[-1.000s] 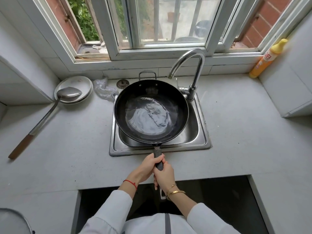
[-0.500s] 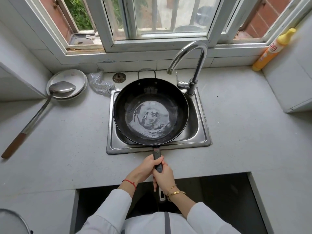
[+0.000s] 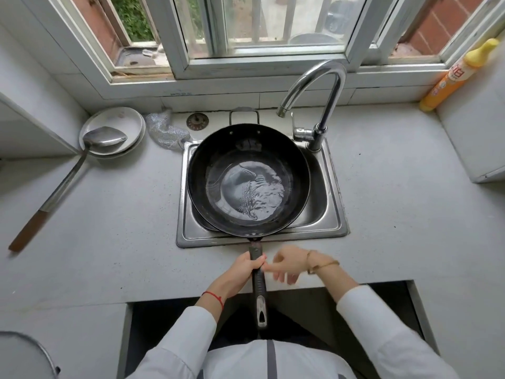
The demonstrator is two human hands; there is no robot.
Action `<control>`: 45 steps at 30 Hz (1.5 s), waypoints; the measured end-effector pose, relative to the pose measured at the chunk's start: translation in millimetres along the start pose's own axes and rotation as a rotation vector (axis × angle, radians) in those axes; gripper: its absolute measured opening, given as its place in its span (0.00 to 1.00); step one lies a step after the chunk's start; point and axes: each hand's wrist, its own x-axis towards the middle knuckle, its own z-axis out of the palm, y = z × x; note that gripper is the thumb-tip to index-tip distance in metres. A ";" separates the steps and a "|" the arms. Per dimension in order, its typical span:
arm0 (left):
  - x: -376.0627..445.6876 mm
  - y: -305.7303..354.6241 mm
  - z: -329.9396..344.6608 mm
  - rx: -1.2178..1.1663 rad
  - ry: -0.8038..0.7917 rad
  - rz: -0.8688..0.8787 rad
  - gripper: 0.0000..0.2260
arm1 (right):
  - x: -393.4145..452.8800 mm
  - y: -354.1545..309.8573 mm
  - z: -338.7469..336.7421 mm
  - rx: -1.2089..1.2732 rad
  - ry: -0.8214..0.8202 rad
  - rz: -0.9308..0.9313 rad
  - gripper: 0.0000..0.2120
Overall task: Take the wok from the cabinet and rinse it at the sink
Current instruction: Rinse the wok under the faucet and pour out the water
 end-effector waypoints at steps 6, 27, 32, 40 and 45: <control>1.2 2.3 -0.1 -0.010 0.013 -0.043 0.04 | 10.4 -5.6 -122.7 -0.227 0.923 -0.130 0.12; 1.9 10.5 -0.2 -0.002 0.028 -0.165 0.03 | 64.0 -14.1 -257.5 -0.948 1.053 0.089 0.32; 0.2 11.7 -1.7 -0.003 0.020 -0.162 0.03 | 64.2 -14.8 -260.6 -0.884 1.050 0.030 0.31; -0.9 12.9 -0.6 -0.043 0.021 -0.175 0.06 | 41.2 -3.3 -220.3 -0.524 1.220 -0.364 0.27; -0.4 11.0 -0.2 -0.058 0.048 -0.178 0.07 | 32.3 5.8 -153.0 -0.252 1.239 -0.302 0.11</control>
